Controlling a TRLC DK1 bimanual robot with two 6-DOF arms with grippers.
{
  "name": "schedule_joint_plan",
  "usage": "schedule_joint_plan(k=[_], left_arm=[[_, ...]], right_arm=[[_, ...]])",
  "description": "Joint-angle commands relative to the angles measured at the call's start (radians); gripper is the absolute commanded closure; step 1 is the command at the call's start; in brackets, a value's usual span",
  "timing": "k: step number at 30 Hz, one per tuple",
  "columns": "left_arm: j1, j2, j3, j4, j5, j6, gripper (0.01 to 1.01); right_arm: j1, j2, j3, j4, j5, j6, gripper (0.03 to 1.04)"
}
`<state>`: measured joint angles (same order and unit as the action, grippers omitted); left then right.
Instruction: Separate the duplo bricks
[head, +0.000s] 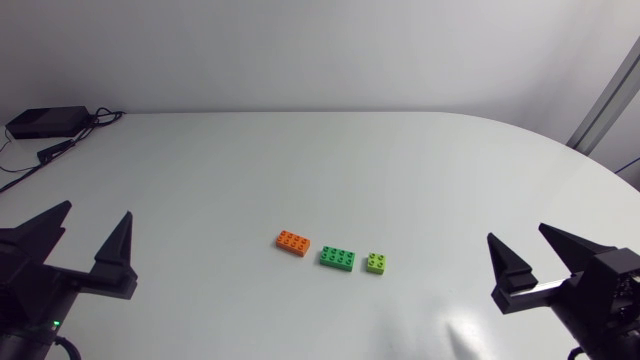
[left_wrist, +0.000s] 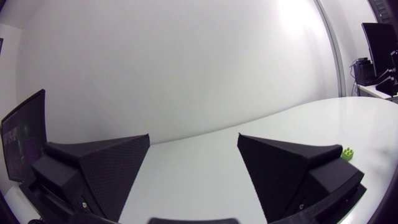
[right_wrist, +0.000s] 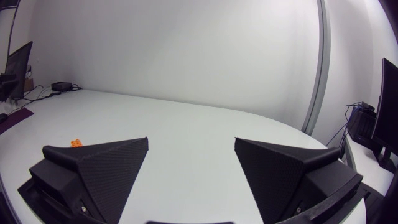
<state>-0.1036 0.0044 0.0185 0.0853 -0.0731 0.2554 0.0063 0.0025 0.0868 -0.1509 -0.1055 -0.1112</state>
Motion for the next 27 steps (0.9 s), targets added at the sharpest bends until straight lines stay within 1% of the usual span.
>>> schedule_joint_plan(k=[1, 6, 11, 13, 17, 20, 23, 25, 27], left_arm=[[0.018, -0.018, -0.022, -0.007, 0.012, 0.033, 0.044], [0.027, -0.020, -0.022, -0.025, 0.012, 0.081, 0.044], [0.050, -0.020, -0.022, -0.048, -0.014, 0.088, 0.044], [0.051, -0.020, -0.022, -0.042, -0.014, 0.091, 0.044], [0.048, -0.020, -0.023, -0.004, 0.013, 0.117, 0.044], [0.041, -0.020, -0.023, -0.041, 0.032, 0.119, 0.044], [0.030, -0.018, -0.023, -0.053, 0.032, 0.116, 0.044], [0.035, -0.017, -0.023, -0.059, 0.032, 0.102, 0.044], [0.038, -0.015, -0.019, -0.087, 0.035, 0.058, 0.044]], right_arm=[[-0.006, -0.010, -0.035, -0.026, -0.010, 0.030, 0.06], [-0.006, -0.010, -0.048, 0.065, -0.010, 0.035, 0.06], [-0.003, -0.010, -0.055, 0.094, -0.010, 0.036, 0.06], [0.001, -0.010, -0.055, 0.099, -0.010, 0.036, 0.06], [0.014, -0.010, -0.075, 0.149, 0.007, 0.035, 0.06], [0.018, -0.007, -0.091, 0.171, 0.007, 0.033, 0.06], [0.026, -0.009, -0.091, 0.174, 0.009, 0.035, 0.06], [0.026, -0.009, -0.091, 0.174, 0.010, 0.035, 0.06], [0.026, -0.009, -0.091, 0.174, 0.010, 0.033, 0.06]])
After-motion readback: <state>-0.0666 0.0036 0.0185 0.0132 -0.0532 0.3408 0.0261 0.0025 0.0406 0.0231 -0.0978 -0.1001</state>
